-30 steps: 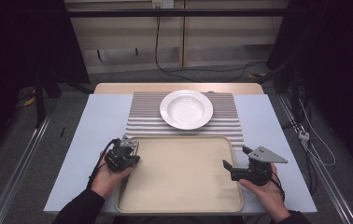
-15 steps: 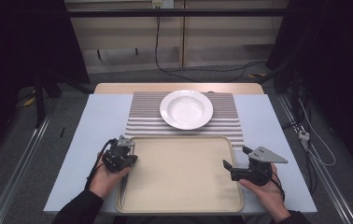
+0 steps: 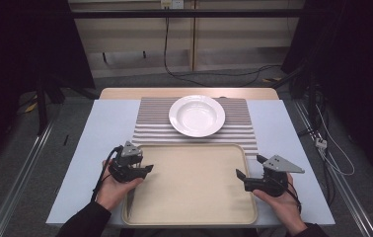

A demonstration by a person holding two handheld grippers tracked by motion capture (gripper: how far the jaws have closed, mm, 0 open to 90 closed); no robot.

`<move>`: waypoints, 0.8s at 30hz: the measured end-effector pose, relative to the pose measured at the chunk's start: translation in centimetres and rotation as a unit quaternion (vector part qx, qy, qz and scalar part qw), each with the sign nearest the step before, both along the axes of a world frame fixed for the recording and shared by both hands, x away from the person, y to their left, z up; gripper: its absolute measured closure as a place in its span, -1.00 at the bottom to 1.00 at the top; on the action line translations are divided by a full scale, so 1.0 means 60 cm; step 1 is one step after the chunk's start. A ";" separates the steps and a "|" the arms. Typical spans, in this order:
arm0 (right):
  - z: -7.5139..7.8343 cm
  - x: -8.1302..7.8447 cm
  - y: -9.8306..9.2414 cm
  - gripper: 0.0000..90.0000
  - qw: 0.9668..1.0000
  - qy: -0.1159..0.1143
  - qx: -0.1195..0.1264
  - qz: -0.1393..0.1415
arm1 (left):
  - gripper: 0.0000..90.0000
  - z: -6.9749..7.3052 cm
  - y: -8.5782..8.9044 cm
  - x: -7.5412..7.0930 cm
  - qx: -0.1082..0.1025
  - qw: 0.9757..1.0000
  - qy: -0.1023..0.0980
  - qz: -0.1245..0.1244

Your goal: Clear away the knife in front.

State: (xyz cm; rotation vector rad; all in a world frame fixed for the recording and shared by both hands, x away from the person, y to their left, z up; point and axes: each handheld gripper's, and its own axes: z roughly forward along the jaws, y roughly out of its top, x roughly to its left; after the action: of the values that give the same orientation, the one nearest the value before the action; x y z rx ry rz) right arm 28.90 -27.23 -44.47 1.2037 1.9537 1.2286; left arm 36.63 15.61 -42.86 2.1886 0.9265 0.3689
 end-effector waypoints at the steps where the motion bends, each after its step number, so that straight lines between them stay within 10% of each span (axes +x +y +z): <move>1: 0.000 0.000 -0.001 -0.79 1.000 0.000 0.000 -0.001 | -0.25 0.001 0.001 -0.002 0.000 1.000 0.003 0.004; 10: -0.001 -0.002 -0.004 -0.80 1.000 0.001 0.004 -0.008 | -0.86 0.024 0.021 -0.024 -0.038 0.999 -0.028 0.006; 24: -0.001 -0.014 -0.016 -0.80 1.000 0.000 0.005 -0.026 | -0.86 0.026 0.066 -0.055 -0.054 0.996 -0.064 0.037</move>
State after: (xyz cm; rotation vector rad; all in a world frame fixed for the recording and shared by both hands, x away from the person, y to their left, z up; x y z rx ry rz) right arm 28.04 -28.21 -44.51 1.2522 1.9073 1.2142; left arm 33.36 19.58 -41.28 2.0116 0.9373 0.4772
